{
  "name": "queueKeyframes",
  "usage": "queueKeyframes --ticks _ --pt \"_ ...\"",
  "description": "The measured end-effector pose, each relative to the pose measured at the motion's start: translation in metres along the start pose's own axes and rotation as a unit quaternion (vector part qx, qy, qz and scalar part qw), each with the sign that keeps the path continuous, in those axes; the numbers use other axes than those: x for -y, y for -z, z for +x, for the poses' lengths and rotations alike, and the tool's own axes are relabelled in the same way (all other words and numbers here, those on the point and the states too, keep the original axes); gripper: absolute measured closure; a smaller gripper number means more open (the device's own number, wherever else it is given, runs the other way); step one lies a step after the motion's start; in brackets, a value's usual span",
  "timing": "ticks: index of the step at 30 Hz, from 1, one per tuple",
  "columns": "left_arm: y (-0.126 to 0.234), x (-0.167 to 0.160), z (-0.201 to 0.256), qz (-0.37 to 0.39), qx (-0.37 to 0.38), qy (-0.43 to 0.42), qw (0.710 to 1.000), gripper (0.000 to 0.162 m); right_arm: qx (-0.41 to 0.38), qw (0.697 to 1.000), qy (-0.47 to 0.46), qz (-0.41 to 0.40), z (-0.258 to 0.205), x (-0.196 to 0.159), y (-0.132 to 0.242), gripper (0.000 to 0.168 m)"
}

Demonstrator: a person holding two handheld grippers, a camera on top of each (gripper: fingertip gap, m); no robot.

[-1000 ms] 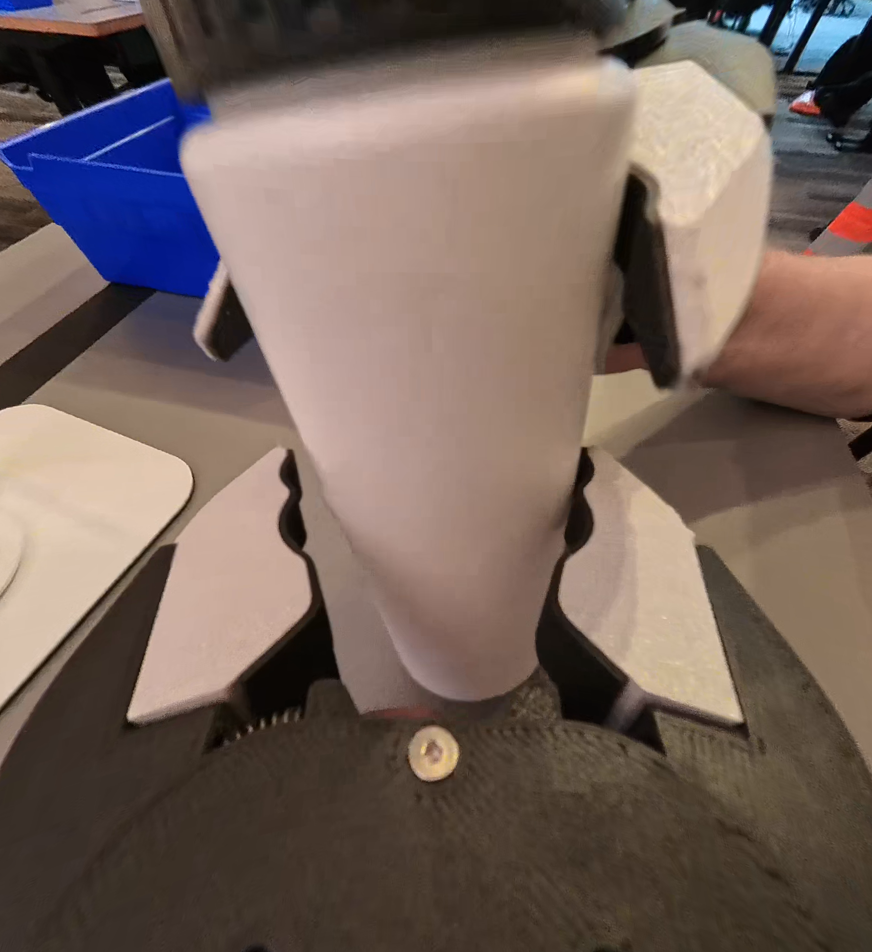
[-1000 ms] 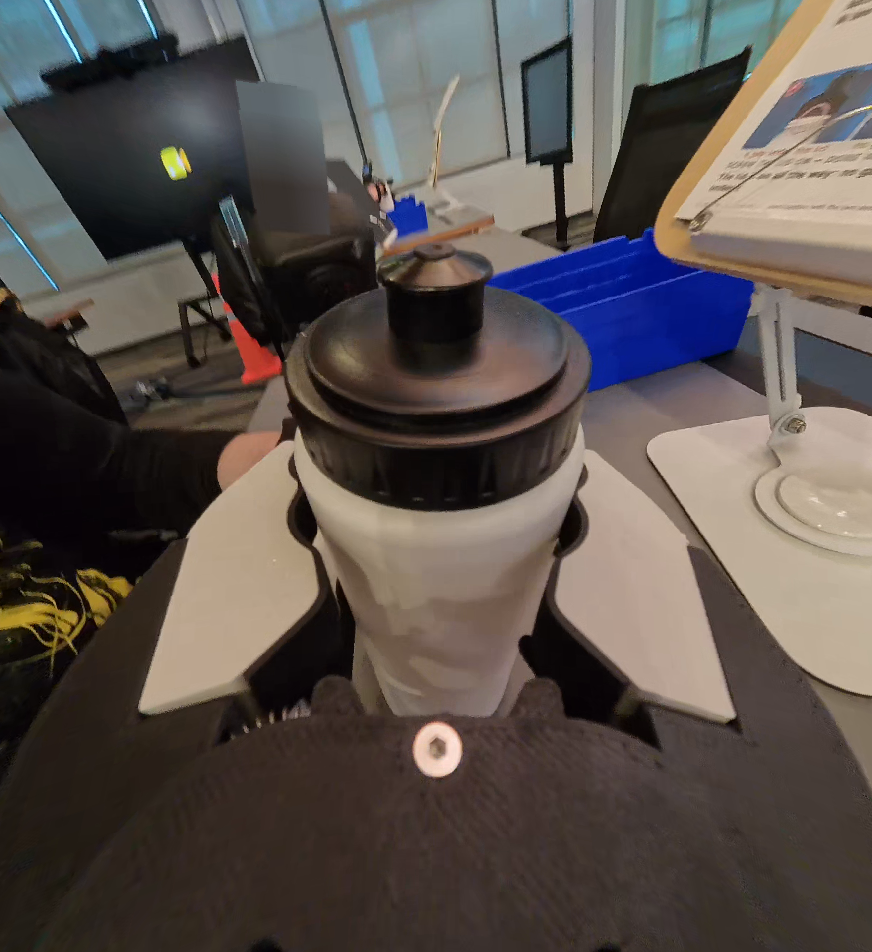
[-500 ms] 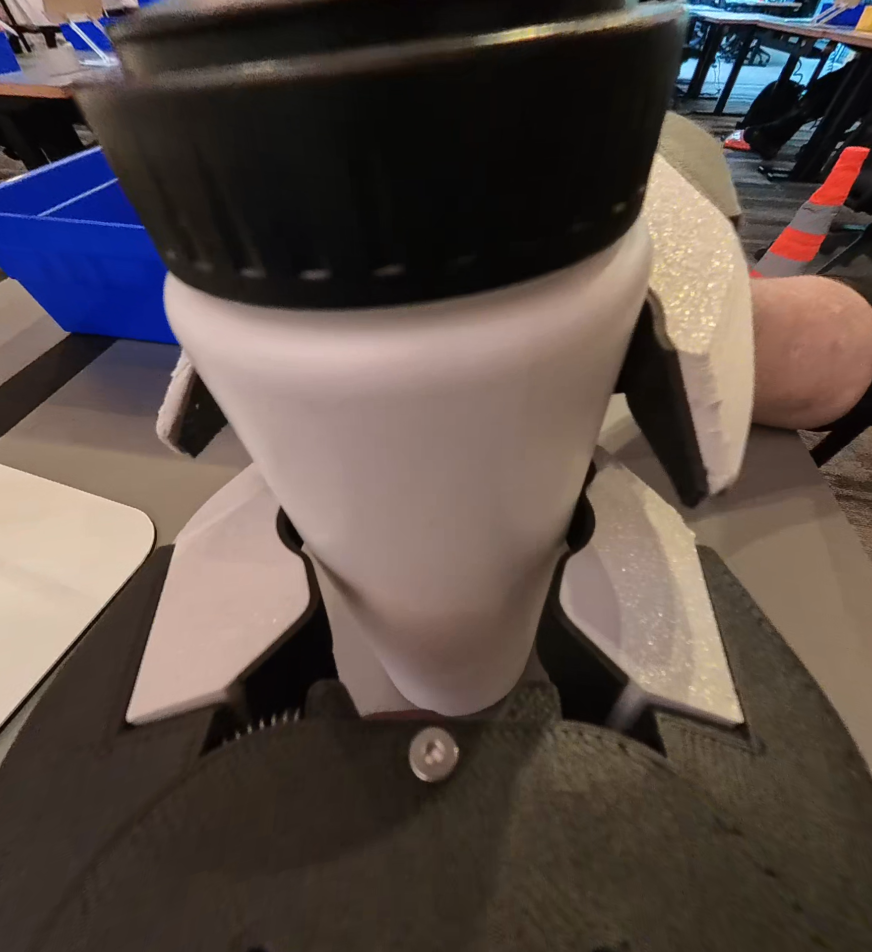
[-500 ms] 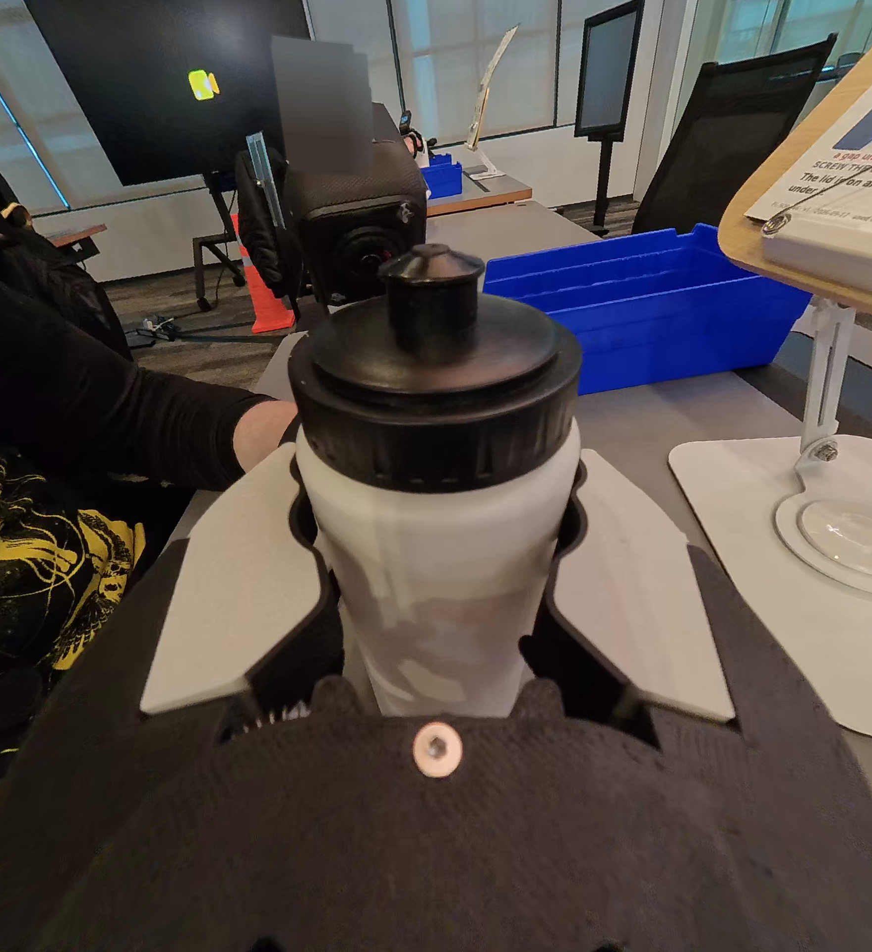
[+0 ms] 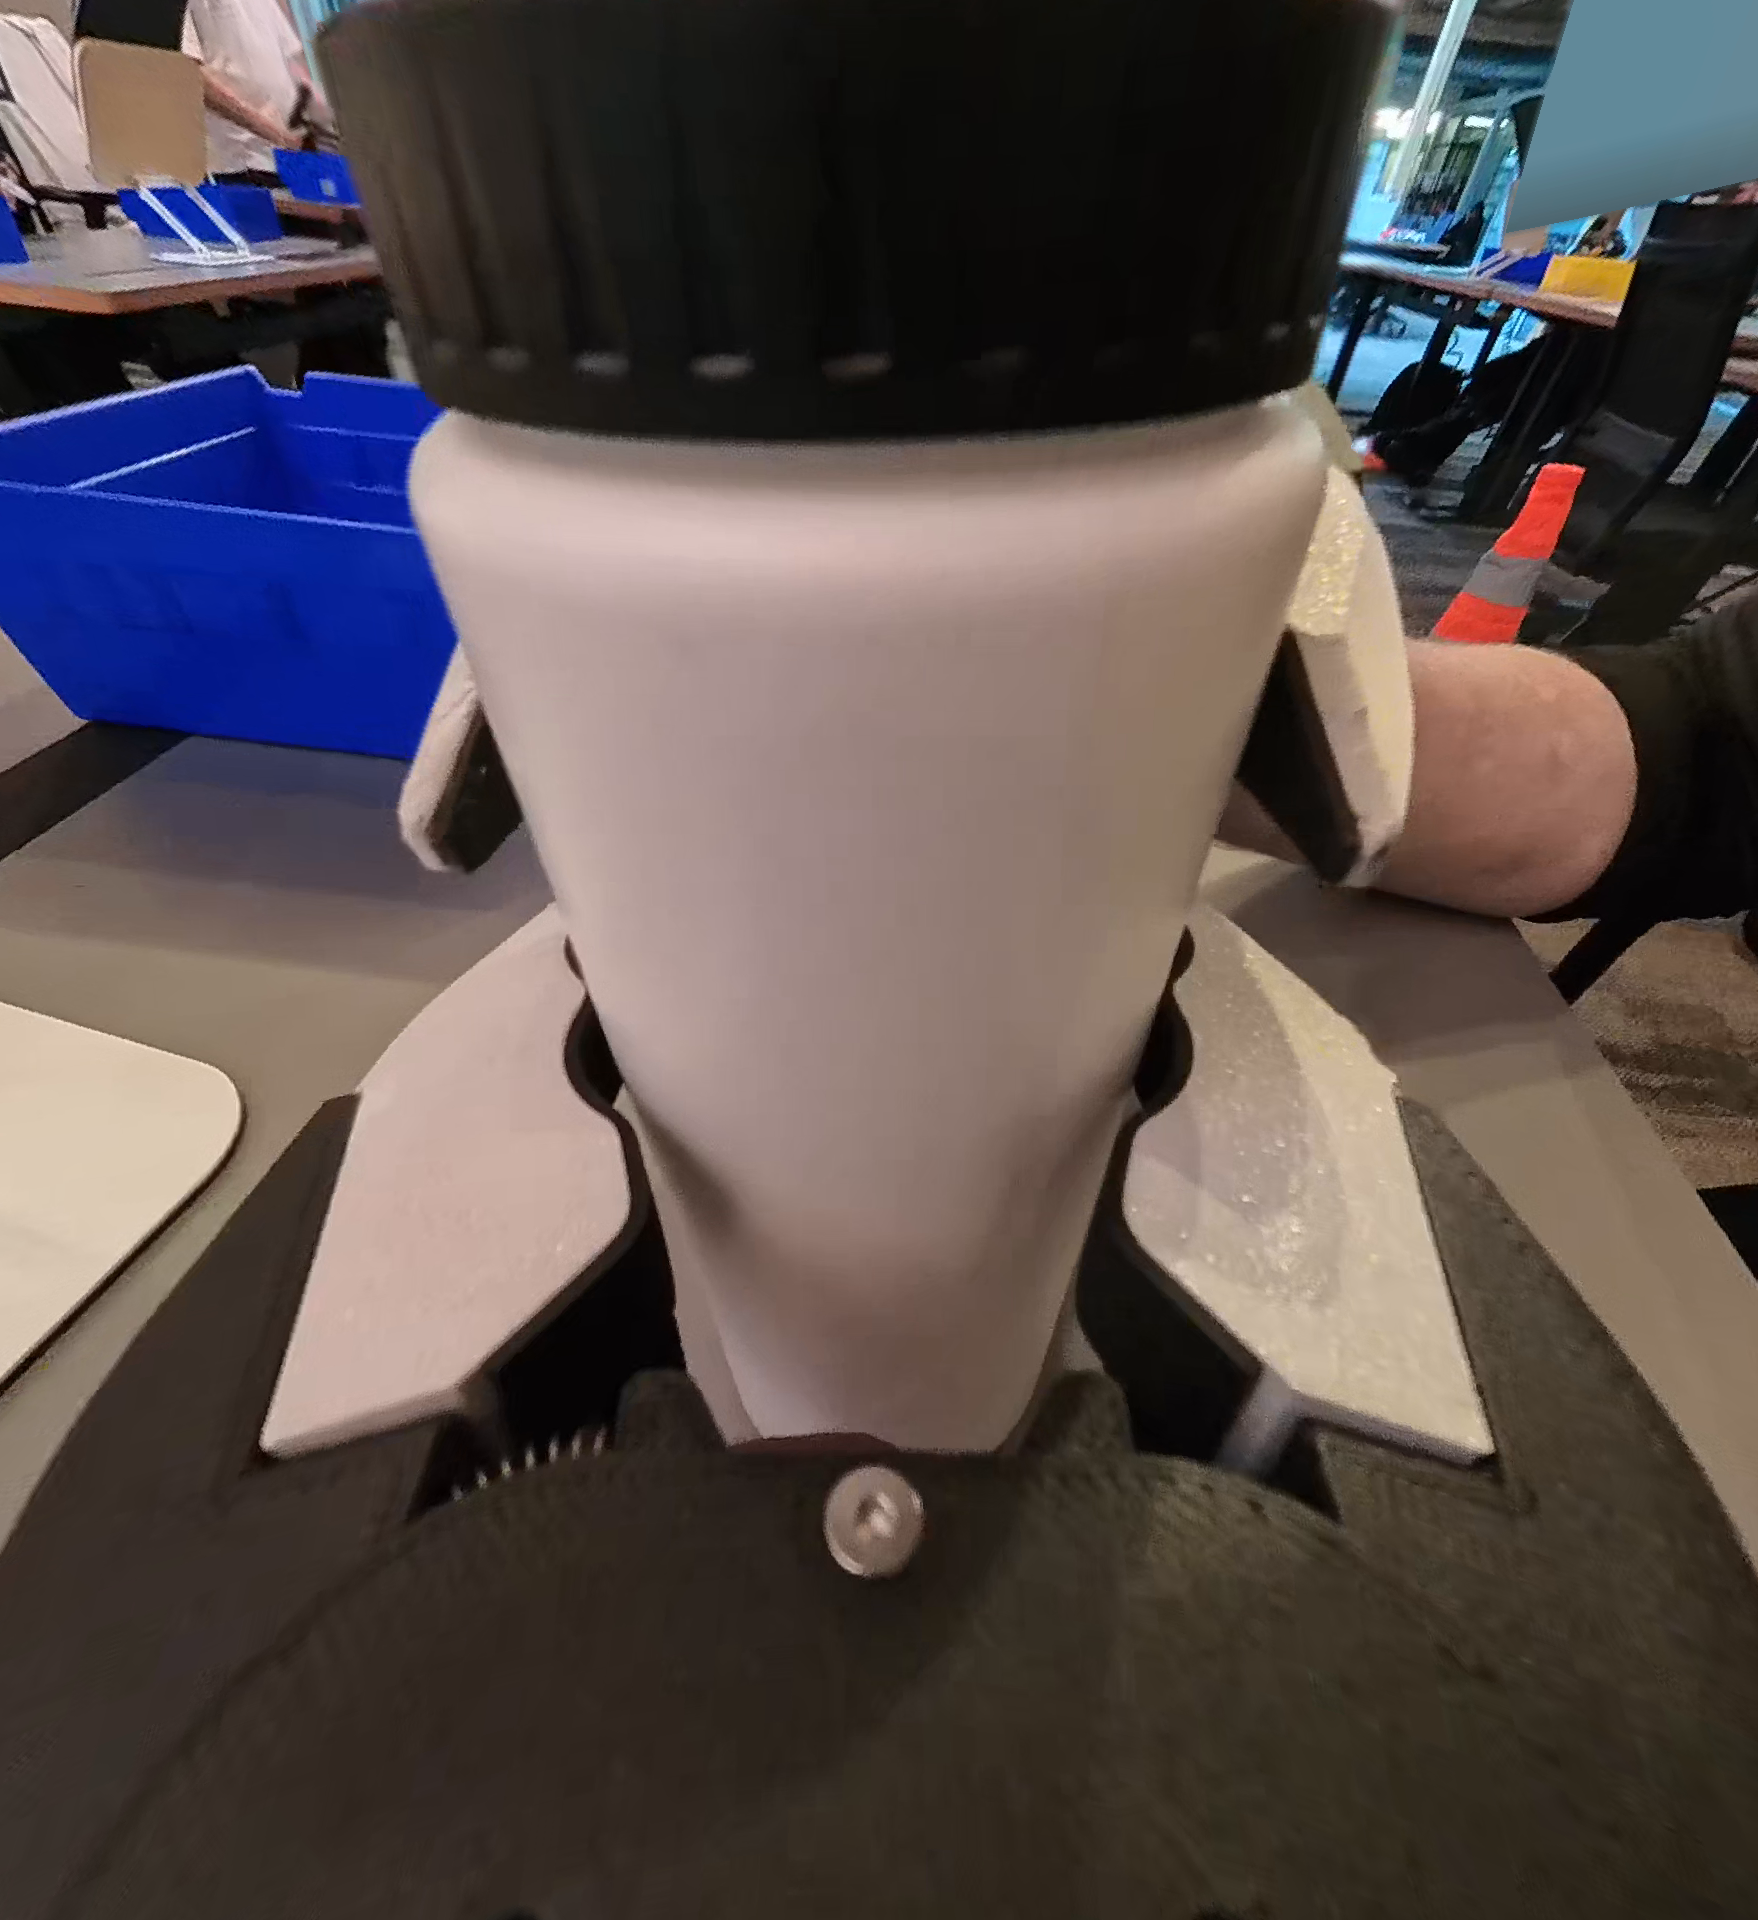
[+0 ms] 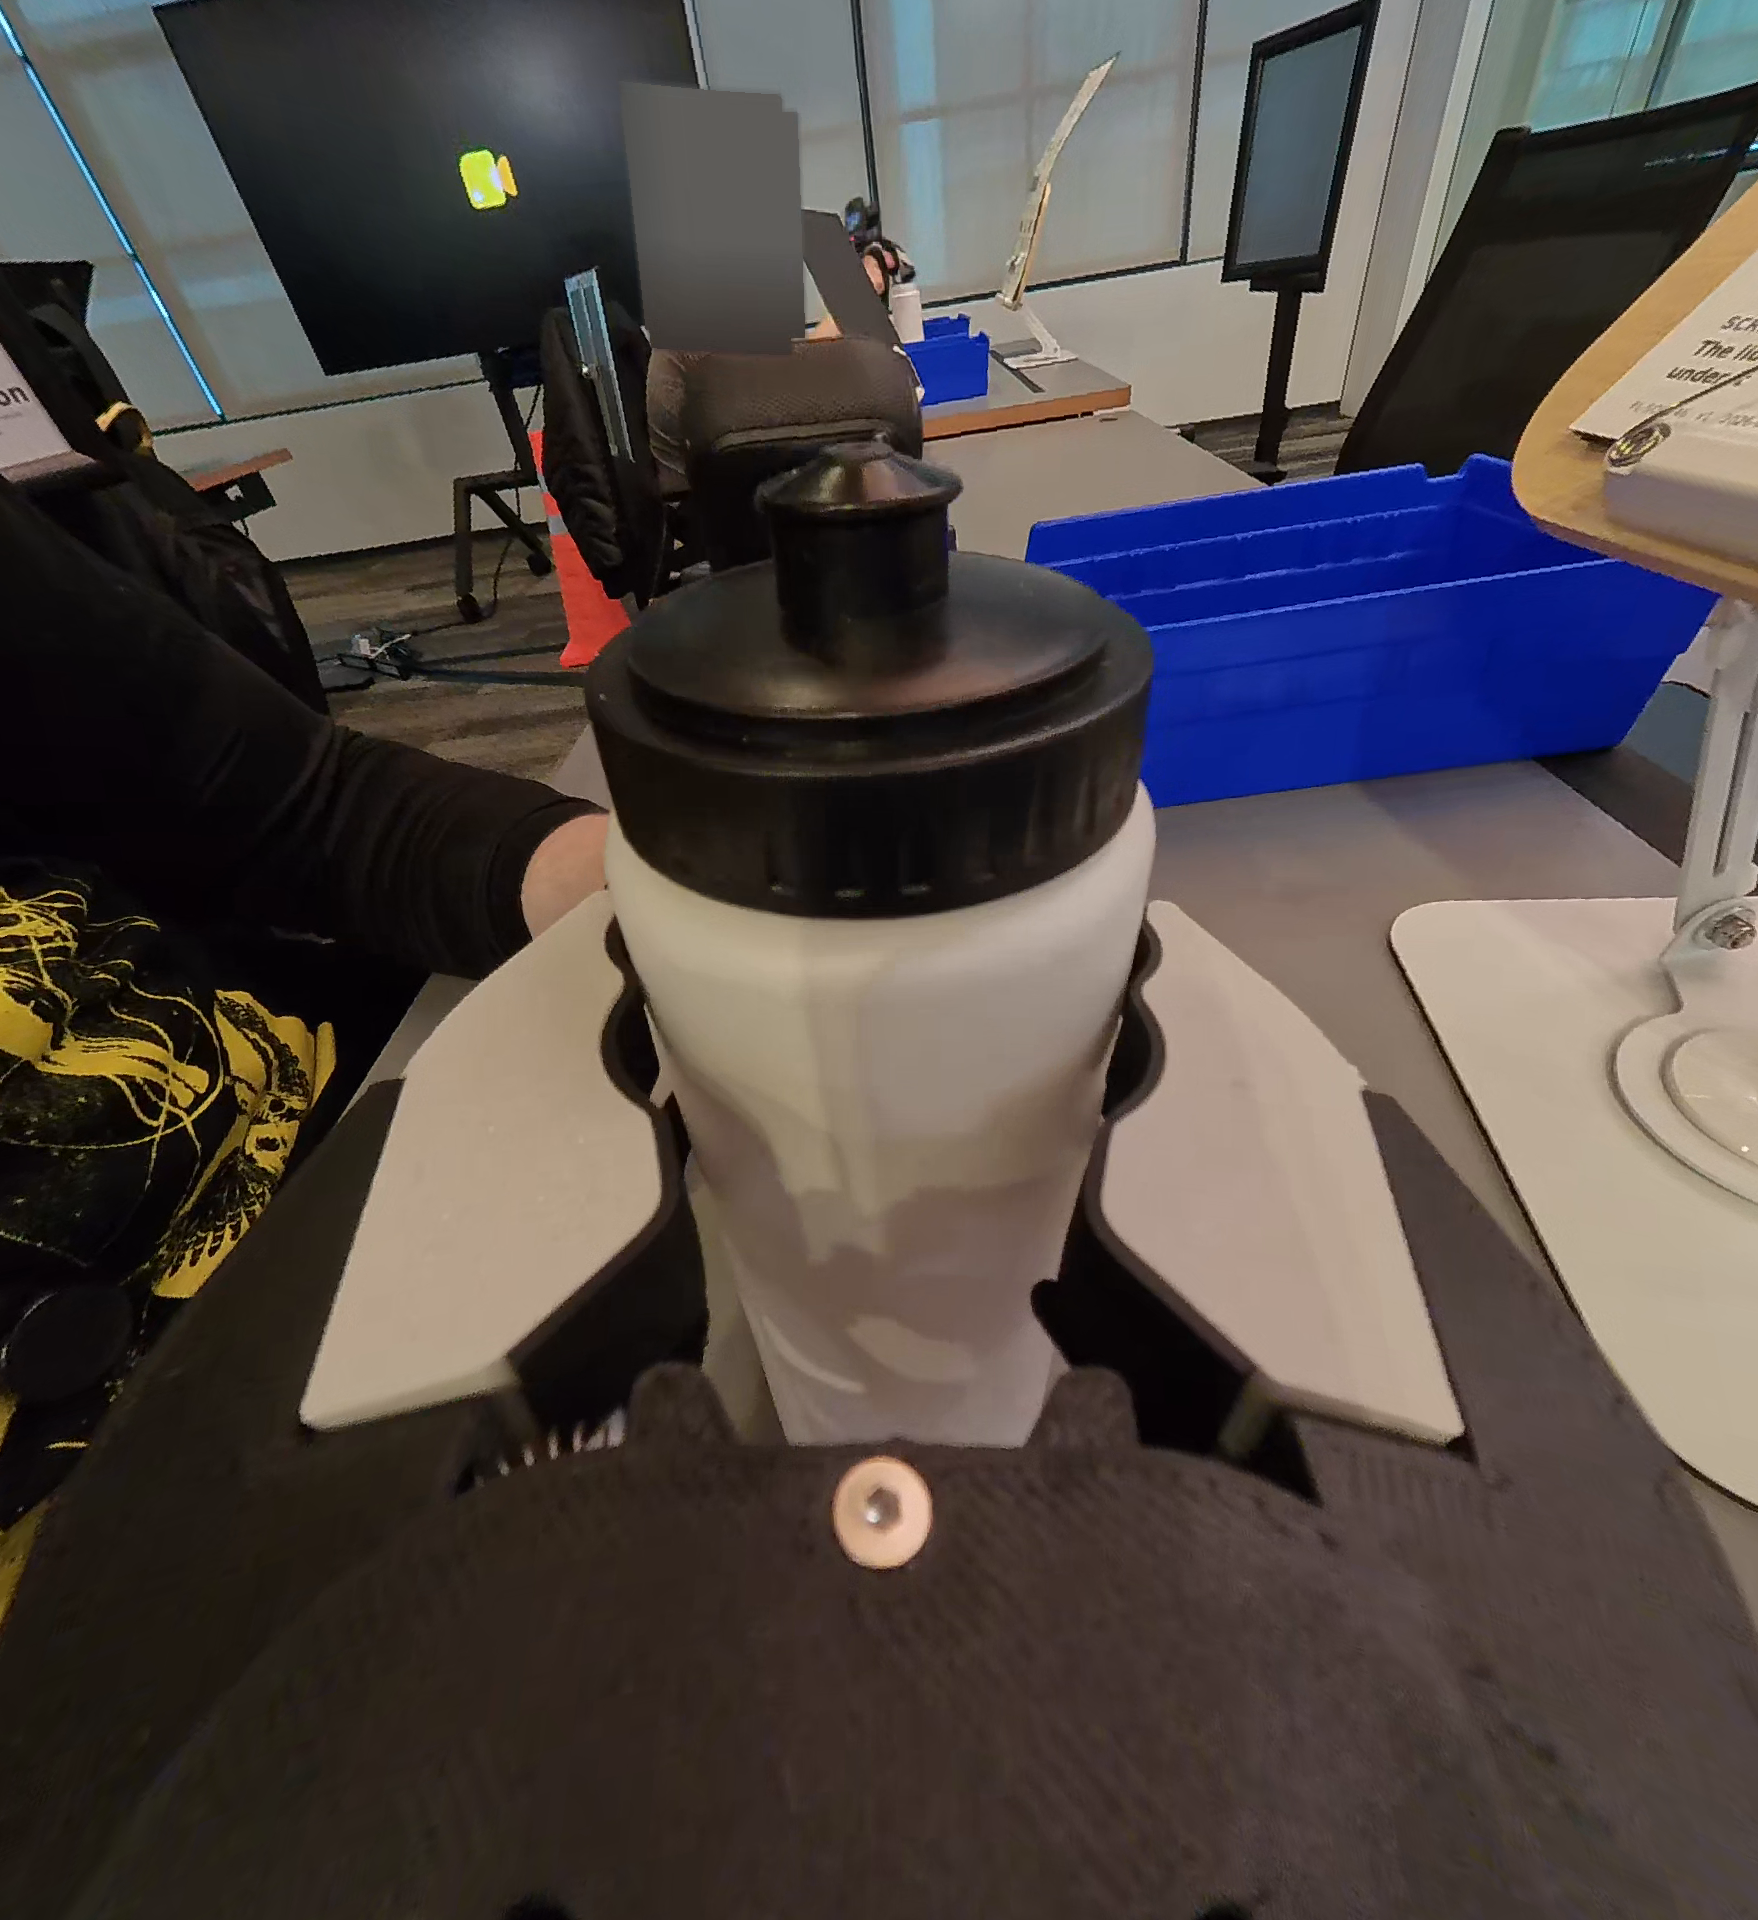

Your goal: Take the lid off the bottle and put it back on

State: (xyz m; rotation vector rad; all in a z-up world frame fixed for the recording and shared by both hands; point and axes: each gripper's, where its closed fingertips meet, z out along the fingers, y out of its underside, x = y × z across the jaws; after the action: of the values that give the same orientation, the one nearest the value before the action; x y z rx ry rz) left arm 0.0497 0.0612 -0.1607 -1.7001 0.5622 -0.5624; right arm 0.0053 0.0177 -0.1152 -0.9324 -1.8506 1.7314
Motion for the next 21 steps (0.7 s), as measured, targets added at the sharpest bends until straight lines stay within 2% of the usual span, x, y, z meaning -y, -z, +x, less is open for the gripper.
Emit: queueKeyframes --ticks 21 --pt "-0.0016 0.0043 0.0003 0.062 -0.015 0.045 0.997 0.064 0.004 1.0 -0.011 0.008 0.0017 -0.0005 0.0025 0.081"
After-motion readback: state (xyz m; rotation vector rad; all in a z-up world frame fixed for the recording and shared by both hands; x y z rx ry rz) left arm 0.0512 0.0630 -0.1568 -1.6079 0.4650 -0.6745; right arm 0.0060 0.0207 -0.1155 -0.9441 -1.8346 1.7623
